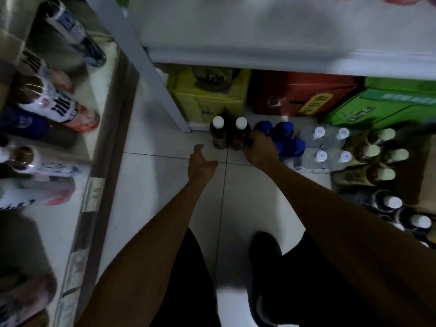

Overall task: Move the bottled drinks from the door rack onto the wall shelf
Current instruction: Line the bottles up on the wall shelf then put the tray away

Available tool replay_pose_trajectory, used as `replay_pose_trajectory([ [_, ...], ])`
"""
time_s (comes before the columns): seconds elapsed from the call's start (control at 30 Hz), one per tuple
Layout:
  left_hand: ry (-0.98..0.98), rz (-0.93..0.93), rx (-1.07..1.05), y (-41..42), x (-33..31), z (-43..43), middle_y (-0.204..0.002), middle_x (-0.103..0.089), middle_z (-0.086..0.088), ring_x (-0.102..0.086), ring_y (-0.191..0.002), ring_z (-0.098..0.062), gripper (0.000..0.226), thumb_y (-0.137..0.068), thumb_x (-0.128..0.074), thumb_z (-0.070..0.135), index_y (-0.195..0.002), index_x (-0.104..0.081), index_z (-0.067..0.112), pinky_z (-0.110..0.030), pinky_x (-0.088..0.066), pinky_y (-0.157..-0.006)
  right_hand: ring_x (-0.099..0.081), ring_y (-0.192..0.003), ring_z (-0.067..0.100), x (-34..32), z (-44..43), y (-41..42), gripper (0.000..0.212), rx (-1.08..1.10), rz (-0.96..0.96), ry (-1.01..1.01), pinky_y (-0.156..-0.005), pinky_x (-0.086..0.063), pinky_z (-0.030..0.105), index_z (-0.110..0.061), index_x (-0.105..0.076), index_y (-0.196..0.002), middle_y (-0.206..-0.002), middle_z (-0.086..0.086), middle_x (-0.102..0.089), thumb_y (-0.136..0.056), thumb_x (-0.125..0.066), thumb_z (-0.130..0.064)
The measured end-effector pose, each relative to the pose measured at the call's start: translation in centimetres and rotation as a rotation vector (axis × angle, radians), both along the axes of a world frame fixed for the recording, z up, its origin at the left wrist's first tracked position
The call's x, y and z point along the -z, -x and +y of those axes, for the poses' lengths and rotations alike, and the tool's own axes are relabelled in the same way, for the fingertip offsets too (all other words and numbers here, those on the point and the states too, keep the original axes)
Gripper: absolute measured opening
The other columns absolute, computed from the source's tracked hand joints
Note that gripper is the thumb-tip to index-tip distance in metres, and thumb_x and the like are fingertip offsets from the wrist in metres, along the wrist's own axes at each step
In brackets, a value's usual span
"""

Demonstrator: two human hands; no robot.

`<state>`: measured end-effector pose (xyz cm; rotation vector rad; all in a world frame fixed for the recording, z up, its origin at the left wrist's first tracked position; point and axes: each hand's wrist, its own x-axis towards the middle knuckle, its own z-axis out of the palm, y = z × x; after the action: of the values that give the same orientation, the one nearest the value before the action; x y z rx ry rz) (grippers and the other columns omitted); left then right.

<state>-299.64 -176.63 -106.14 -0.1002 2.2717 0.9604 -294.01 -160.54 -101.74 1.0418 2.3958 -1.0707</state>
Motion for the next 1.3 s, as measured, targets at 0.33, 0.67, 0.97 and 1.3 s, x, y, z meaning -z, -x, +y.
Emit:
replay_pose_trajectory([
  [0.33, -0.186, 0.119, -0.073, 5.4, 4.2, 6.4, -0.13, -0.057, -0.009, -0.053, -0.119, -0.03, 0.075, -0.066, -0.085, 0.026, -0.129, -0.047, 0.014, -0.039, -0.045, -0.098, -0.061, -0.097, 0.037, 0.6, 4.2, 2.2, 0.049, -0.168, 0.001, 0.018, -0.076, -0.053, 0.047, -0.002, -0.043, -0.126, -0.115, 0.021, -0.056, -0.088, -0.066, -0.023],
  [0.67, -0.239, 0.12, -0.121, 6.6, -0.4, 3.8, -0.124, -0.061, -0.01, -0.058, -0.114, -0.025, 0.075, -0.054, -0.086, 0.02, -0.118, -0.051, 0.001, -0.032, -0.047, -0.097, -0.063, -0.095, 0.04, 0.8, 3.8, 2.7, 0.047, -0.129, -0.087, 0.088, -0.077, -0.057, 0.053, -0.006, -0.038, -0.126, -0.106, 0.019, -0.054, -0.089, -0.065, -0.018],
  [0.97, -0.739, 0.127, -0.359, 4.5, -8.8, -2.0, -0.105, -0.068, -0.002, -0.067, -0.094, -0.011, 0.064, -0.054, -0.088, 0.019, -0.111, -0.061, 0.011, -0.025, -0.055, -0.077, -0.052, -0.121, 0.035, 3.4, 2.2, 5.6, 0.071, 0.004, -0.014, 0.135, -0.097, -0.047, 0.045, -0.002, -0.035, -0.137, -0.133, 0.02, -0.05, -0.083, -0.077, -0.022],
  [1.3, -0.947, -0.053, -0.592, 3.9, -11.5, -4.4, -0.097, -0.069, -0.005, -0.067, -0.09, -0.02, 0.043, -0.074, -0.08, 0.026, -0.112, -0.065, 0.013, -0.046, -0.054, -0.092, -0.06, -0.108, 0.034, 5.7, 1.8, 7.0, 0.068, 0.16, -0.021, 0.266, -0.087, -0.054, 0.044, -0.004, -0.042, -0.138, -0.132, 0.019, -0.055, -0.08, -0.078, -0.013],
])
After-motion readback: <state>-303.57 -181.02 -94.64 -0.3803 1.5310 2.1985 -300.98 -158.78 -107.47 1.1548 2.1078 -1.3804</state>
